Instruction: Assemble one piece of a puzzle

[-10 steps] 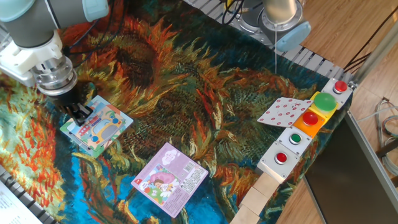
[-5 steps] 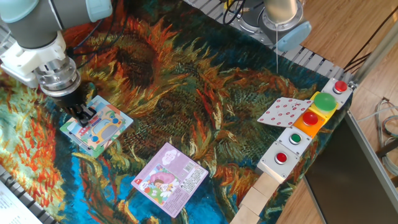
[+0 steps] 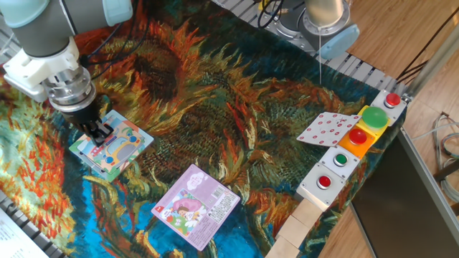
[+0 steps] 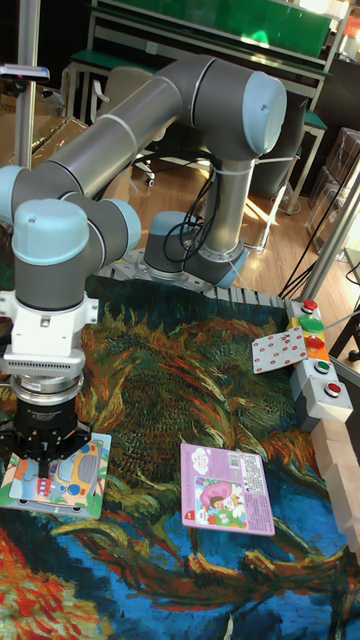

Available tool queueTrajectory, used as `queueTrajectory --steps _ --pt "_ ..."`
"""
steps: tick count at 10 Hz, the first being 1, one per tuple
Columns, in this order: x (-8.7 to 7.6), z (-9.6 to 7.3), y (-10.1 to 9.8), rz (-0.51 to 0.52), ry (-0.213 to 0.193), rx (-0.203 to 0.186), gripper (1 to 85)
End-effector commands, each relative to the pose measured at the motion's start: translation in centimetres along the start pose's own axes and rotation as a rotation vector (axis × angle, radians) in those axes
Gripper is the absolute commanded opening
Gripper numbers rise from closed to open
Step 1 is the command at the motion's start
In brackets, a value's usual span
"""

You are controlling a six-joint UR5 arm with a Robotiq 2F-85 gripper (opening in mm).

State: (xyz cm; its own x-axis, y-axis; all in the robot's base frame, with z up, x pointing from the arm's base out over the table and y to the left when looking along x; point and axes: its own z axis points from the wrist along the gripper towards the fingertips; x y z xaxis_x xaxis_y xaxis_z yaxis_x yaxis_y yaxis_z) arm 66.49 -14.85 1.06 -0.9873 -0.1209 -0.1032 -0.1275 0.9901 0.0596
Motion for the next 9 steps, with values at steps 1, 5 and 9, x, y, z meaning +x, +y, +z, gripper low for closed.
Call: queueTrajectory --steps 1,5,9 --pt "0.3 0.5 -0.7 -0.005 -0.015 -0.011 1.3" --pt "0.5 0.7 -0.6 -0.005 -0.017 -0.014 1.3" --pt "0.5 -0.5 -0.5 0.001 0.003 -0.001 1.3"
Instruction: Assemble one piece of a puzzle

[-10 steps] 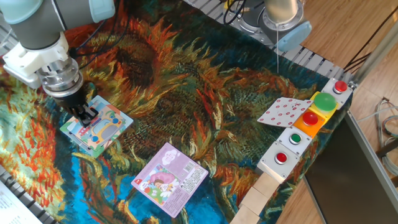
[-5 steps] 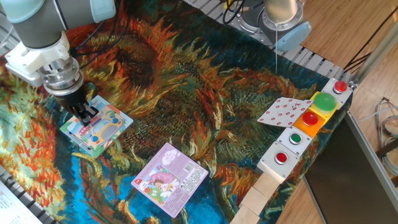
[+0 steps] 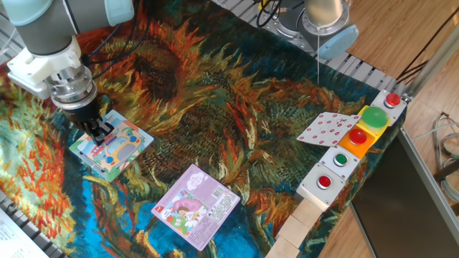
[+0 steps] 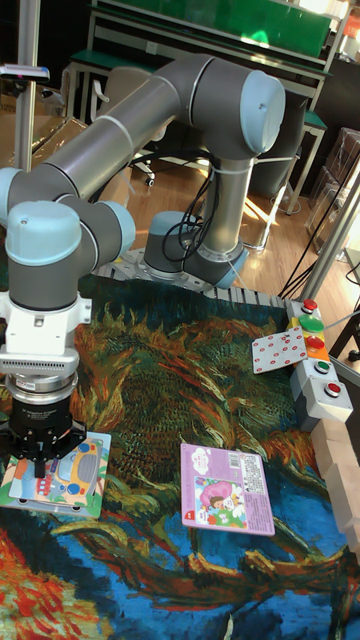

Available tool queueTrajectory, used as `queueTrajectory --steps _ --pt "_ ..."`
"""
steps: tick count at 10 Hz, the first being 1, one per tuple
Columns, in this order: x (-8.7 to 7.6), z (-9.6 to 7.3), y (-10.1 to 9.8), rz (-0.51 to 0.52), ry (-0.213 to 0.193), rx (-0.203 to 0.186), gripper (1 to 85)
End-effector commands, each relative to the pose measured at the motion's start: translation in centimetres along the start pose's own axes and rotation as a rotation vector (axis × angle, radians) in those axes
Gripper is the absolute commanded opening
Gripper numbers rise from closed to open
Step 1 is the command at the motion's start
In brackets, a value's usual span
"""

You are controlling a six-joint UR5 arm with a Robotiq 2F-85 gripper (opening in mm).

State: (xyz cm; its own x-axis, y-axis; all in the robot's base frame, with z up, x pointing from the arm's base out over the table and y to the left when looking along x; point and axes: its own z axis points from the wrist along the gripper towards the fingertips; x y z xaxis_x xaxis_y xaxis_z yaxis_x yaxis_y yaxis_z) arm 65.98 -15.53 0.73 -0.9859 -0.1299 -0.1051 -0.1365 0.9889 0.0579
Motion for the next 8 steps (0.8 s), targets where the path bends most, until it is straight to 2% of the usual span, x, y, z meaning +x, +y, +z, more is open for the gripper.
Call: queueTrajectory --steps 1,5,7,8 --pt "-0.2 -0.8 0.2 0.012 0.0 -0.007 1.3" --pt "-0.6 -1.0 -0.4 -0.008 -0.011 0.011 1.3" --pt "-0.6 -1.0 -0.5 -0.059 -0.01 0.014 1.3" --pt "-0.4 -1.0 -1.1 -0.075 -0.002 0.037 1.3"
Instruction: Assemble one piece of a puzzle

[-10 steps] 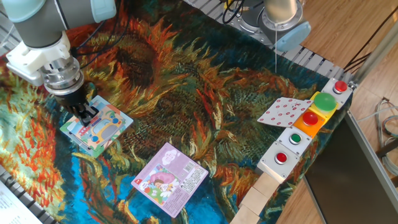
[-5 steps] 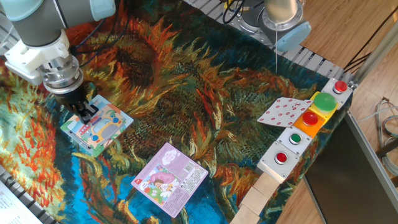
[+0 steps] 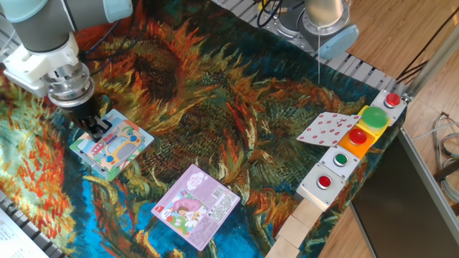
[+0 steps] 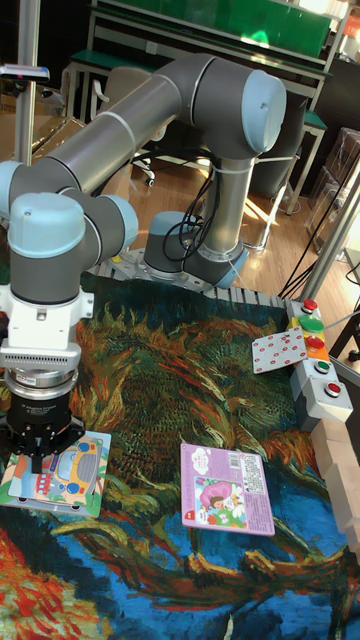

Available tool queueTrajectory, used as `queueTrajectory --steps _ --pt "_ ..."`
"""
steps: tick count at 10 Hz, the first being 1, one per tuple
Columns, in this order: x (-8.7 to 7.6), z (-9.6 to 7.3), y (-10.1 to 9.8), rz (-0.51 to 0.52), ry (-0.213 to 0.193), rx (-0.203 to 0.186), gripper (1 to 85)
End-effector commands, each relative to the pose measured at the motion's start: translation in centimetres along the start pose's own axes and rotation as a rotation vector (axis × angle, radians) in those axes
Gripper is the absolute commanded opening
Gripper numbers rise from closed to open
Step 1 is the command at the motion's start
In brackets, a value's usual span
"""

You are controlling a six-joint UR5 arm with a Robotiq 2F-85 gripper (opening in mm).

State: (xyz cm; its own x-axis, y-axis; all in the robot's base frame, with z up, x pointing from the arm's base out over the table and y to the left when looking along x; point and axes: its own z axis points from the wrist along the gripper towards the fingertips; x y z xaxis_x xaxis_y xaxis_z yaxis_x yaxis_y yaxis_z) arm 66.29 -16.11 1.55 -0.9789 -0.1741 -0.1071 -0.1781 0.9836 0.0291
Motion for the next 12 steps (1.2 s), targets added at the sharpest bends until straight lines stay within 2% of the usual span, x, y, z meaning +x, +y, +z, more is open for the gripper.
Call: queueTrajectory --steps 1,2,3,4,6,8,9,10,11,12 --pt "0.0 -0.2 -0.8 -0.042 0.002 0.026 1.3" --pt "0.1 -0.2 -1.4 -0.064 0.004 0.049 1.3" --pt "0.0 -0.2 -1.4 -0.074 0.001 0.048 1.3" --pt "-0.1 -0.2 -0.9 -0.065 -0.002 0.028 1.3" --pt "0.6 -1.2 2.2 -0.028 -0.003 -0.005 1.3" --pt "1.1 -2.5 4.3 -0.007 0.009 -0.016 1.3" --pt "1.2 -2.8 3.7 -0.012 0.017 0.018 1.3" --pt "0.9 -2.9 1.8 -0.078 0.011 0.091 1.3" --pt "0.6 -3.0 0.8 -0.135 0.004 0.131 1.3" --pt "0.9 -3.0 0.9 -0.162 0.016 0.124 1.3"
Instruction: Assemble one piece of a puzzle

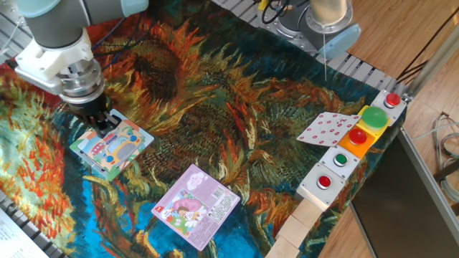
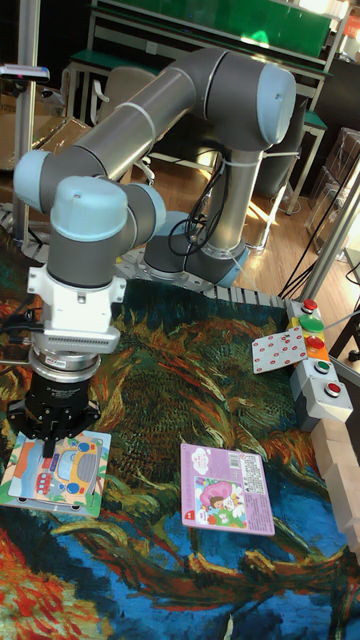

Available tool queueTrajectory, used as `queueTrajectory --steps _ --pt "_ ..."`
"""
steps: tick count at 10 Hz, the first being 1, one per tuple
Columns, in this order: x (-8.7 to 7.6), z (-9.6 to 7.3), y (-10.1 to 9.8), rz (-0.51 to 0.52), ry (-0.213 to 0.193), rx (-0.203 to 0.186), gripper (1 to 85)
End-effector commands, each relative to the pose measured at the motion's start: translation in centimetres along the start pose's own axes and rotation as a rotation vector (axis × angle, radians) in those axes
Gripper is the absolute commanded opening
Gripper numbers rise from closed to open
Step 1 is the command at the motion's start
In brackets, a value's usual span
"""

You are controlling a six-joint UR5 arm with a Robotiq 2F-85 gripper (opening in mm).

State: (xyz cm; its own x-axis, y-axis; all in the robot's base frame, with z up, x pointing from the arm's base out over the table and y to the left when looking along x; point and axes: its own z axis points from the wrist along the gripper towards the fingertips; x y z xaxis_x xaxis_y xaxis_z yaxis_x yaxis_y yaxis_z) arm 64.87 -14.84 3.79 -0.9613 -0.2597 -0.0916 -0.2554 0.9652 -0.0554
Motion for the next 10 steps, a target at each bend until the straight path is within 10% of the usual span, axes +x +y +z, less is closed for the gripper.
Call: queueTrajectory --steps 1,4,10 --pt "-0.3 -0.3 -0.5 -0.079 -0.019 0.038 1.3" --pt "0.3 -2.3 6.4 0.03 -0.016 -0.02 1.3" --pt "1.4 -1.1 3.3 -0.047 0.011 0.037 1.3"
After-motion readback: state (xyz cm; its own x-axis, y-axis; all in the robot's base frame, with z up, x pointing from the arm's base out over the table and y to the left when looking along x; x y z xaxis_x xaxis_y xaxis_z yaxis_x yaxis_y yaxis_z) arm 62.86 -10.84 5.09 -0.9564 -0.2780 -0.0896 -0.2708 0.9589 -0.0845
